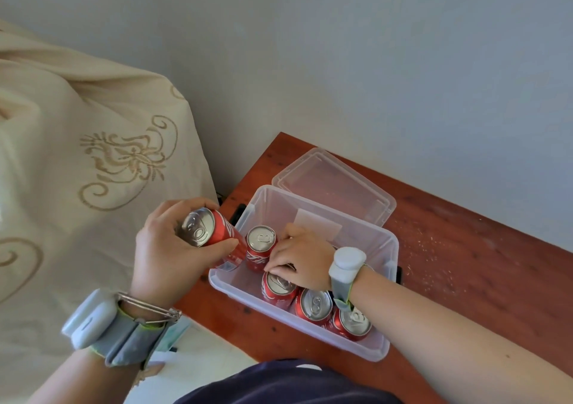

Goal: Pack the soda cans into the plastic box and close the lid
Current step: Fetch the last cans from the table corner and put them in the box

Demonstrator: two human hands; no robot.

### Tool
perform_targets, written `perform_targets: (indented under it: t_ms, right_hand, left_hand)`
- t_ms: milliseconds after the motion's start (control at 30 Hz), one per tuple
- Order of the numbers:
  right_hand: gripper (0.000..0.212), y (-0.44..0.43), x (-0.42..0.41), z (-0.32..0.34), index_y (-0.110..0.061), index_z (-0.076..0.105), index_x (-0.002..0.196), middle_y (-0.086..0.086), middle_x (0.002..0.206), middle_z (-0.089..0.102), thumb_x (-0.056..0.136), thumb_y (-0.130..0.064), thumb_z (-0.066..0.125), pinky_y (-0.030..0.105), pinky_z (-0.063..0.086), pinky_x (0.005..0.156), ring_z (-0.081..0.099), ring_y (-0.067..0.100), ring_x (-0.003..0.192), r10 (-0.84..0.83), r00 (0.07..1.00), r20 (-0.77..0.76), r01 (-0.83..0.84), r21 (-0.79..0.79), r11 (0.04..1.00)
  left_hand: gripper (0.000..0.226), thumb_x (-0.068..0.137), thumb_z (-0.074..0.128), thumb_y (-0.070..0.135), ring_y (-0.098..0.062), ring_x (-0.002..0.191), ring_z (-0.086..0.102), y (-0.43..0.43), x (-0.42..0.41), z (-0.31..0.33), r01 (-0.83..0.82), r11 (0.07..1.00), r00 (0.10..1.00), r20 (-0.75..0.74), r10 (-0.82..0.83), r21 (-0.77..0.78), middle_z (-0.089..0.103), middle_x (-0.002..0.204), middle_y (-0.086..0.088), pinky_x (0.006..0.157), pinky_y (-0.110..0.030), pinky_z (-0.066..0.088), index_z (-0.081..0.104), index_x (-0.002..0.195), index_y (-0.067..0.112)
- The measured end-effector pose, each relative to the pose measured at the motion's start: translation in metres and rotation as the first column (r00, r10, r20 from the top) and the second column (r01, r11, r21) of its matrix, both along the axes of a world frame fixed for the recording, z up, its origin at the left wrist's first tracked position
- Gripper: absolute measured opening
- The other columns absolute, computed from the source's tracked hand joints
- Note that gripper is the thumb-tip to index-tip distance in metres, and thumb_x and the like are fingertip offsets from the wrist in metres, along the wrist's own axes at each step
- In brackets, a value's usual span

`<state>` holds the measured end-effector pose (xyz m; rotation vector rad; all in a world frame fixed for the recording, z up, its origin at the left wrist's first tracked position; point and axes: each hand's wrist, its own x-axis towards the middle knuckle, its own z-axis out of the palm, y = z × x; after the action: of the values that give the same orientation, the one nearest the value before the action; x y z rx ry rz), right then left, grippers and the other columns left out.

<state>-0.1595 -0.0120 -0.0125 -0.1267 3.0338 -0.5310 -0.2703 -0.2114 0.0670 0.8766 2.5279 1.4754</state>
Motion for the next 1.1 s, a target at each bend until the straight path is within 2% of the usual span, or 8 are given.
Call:
perform_targets:
  t_ms: [167,400,533,600,700,800,933,1100]
  right_hand:
    - [0.024,0.007,0.016,-0.003,-0.027,0.074,0.104,-0.014,0.106,0.074,0.089,-0.024,0.056,0.035,0.046,0.086,0.054,0.025,0.097,-0.102,0.995,-0.022,0.098,-0.132,0.986]
    - [0.027,0.003,0.019,-0.009,-0.024,0.075,0.104,-0.010,0.103,0.075,0.087,-0.012,0.058,0.024,0.039,0.082,0.051,0.020,0.095,-0.193,0.981,-0.011,0.185,-0.234,0.954]
    - [0.026,0.010,0.026,-0.013,-0.018,0.075,0.102,0.000,0.102,0.075,0.085,-0.008,0.058,0.033,0.047,0.091,0.059,0.019,0.102,-0.491,0.865,-0.102,0.425,-0.372,0.825]
    - [0.029,0.019,0.022,-0.011,-0.019,0.069,0.113,-0.001,0.117,0.068,0.087,-0.012,0.058,0.034,0.042,0.099,0.054,0.020,0.114,-0.600,0.790,-0.122,0.543,-0.313,0.779]
    - [0.044,0.027,0.011,-0.008,-0.019,0.045,0.138,0.001,0.142,0.050,0.095,-0.029,0.048,0.037,0.035,0.107,0.043,0.024,0.130,-0.553,0.826,0.109,0.560,-0.059,0.826]
    - [0.042,0.025,0.000,-0.015,-0.013,0.047,0.130,0.013,0.123,0.062,0.100,-0.038,0.032,0.043,0.045,0.095,0.057,0.034,0.113,-0.510,0.805,0.304,0.520,0.052,0.852]
    - [0.039,0.029,-0.008,-0.019,-0.010,0.050,0.109,0.016,0.100,0.068,0.100,-0.040,0.028,0.042,0.050,0.080,0.063,0.035,0.091,-0.455,0.836,0.307,0.444,0.110,0.889]
    - [0.040,0.030,-0.009,-0.020,-0.009,0.048,0.114,0.016,0.102,0.066,0.100,-0.040,0.028,0.036,0.044,0.070,0.063,0.036,0.090,-0.424,0.853,0.305,0.383,0.185,0.905]
  left_hand:
    - [0.057,0.047,0.081,0.049,-0.018,0.095,0.056,0.012,0.008,-0.020,0.059,0.996,0.998,-0.016,-0.060,-0.062,0.058,0.098,0.008,0.075,-0.034,0.053,0.059,0.098,0.039]
    - [0.062,0.061,0.079,0.046,-0.015,0.103,0.046,0.028,0.007,-0.055,0.201,0.903,0.973,-0.032,-0.230,-0.380,0.058,0.110,0.003,0.082,-0.024,0.038,0.064,0.116,0.023]
    - [0.075,0.062,0.036,0.079,-0.020,0.113,0.035,0.036,0.008,-0.081,0.199,0.774,0.954,-0.062,-0.293,-0.601,0.052,0.120,0.007,0.093,-0.040,0.033,0.063,0.115,0.033]
    - [0.067,0.074,0.024,0.071,-0.026,0.118,0.035,0.038,0.011,-0.092,0.153,0.779,0.950,-0.125,-0.285,-0.608,0.052,0.126,0.002,0.097,-0.048,0.030,0.065,0.111,0.033]
    - [0.043,0.090,0.035,0.046,-0.036,0.122,0.040,0.042,0.014,-0.101,0.044,0.815,0.924,-0.286,-0.253,-0.578,0.051,0.133,-0.010,0.099,-0.058,0.031,0.061,0.115,0.023]
    - [0.044,0.093,0.030,0.041,-0.033,0.139,0.028,0.054,0.007,-0.102,0.052,0.791,0.895,-0.322,-0.307,-0.610,0.036,0.150,-0.008,0.110,-0.060,0.017,0.048,0.129,0.025]
    - [0.056,0.092,0.002,0.055,-0.026,0.147,-0.007,0.069,-0.001,-0.110,0.110,0.620,0.842,-0.259,-0.473,-0.777,0.000,0.160,0.003,0.112,-0.062,-0.009,0.005,0.146,0.039]
    - [0.055,0.093,0.002,0.050,-0.031,0.146,-0.011,0.081,-0.001,-0.111,0.025,0.500,0.810,-0.275,-0.517,-0.866,-0.001,0.160,0.003,0.109,-0.069,-0.001,-0.008,0.146,0.035]
